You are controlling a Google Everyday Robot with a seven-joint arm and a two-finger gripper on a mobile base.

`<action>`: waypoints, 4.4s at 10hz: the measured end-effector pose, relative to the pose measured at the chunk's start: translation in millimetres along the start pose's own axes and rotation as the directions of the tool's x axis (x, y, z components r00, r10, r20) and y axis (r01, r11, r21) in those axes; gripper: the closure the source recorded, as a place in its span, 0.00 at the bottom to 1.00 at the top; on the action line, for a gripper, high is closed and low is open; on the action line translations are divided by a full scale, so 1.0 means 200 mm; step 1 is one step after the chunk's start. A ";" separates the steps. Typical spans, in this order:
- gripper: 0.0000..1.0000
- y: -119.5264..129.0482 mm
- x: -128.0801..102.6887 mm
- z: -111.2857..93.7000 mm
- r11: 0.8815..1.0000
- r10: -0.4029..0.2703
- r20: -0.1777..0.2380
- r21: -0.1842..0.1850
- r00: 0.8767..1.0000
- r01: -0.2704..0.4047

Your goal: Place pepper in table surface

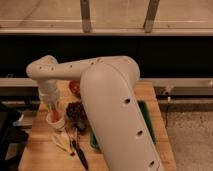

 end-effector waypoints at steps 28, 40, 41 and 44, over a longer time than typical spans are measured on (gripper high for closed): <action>0.99 -0.36 -0.47 -0.22 0.992 0.119 0.115 0.025 0.986 -0.123; 0.44 -0.36 -0.46 -0.25 0.994 0.105 0.171 -0.036 0.980 -0.101; 0.32 -0.36 -0.46 -0.25 0.994 0.105 0.170 -0.036 0.980 -0.100; 0.20 -0.36 -0.46 -0.25 0.994 0.106 0.171 -0.037 0.980 -0.101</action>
